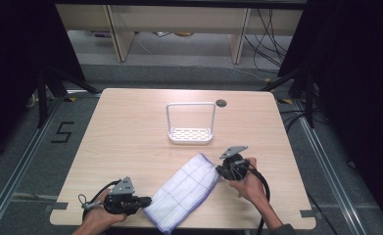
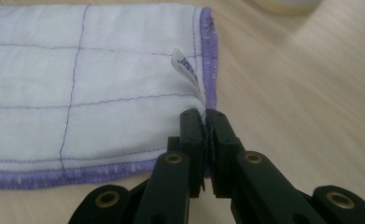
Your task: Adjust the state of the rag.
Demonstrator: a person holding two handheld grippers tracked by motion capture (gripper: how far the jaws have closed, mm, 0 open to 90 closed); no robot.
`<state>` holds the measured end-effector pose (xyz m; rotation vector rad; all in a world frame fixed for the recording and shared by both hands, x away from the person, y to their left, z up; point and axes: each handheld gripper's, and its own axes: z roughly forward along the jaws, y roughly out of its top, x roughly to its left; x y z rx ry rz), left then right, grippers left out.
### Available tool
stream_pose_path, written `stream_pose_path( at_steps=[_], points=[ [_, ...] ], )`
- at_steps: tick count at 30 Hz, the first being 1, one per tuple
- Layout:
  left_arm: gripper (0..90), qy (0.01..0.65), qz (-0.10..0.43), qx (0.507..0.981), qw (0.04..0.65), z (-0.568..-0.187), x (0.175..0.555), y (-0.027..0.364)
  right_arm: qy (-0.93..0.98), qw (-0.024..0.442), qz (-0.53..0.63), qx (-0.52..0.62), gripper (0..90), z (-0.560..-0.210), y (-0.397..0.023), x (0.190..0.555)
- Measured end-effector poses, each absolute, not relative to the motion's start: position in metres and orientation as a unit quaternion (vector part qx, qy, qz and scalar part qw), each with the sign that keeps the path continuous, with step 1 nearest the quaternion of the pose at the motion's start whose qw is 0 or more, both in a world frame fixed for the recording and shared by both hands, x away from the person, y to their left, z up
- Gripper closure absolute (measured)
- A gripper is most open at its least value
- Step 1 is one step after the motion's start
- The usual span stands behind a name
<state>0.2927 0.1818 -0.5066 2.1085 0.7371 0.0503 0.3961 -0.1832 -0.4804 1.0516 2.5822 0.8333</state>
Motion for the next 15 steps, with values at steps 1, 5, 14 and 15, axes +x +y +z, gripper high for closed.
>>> stream_pose_path(
  at_steps=[1, 5, 14, 15],
  points=[
    [86.0, 0.297, 0.017, 0.848, 0.439, -0.506, 0.289, 0.181, 0.885, 0.122, 0.284, 0.348, 86.7, -0.481, -0.176, 0.404],
    [85.9, 0.292, 0.005, 0.849, 0.441, -0.507, 0.279, 0.176, 0.896, 0.122, 0.277, 0.325, 86.7, -0.48, -0.153, 0.421],
    [57.2, 0.309, -0.014, 0.835, 0.456, -0.5, 0.281, 0.175, 0.862, 0.123, 0.319, 0.375, 59.1, -0.479, -0.15, 0.441],
    [52.5, 0.321, 0.003, 0.832, 0.454, -0.497, 0.288, 0.178, 0.861, 0.123, 0.321, 0.375, 58.8, -0.476, -0.156, 0.442]
  ],
)
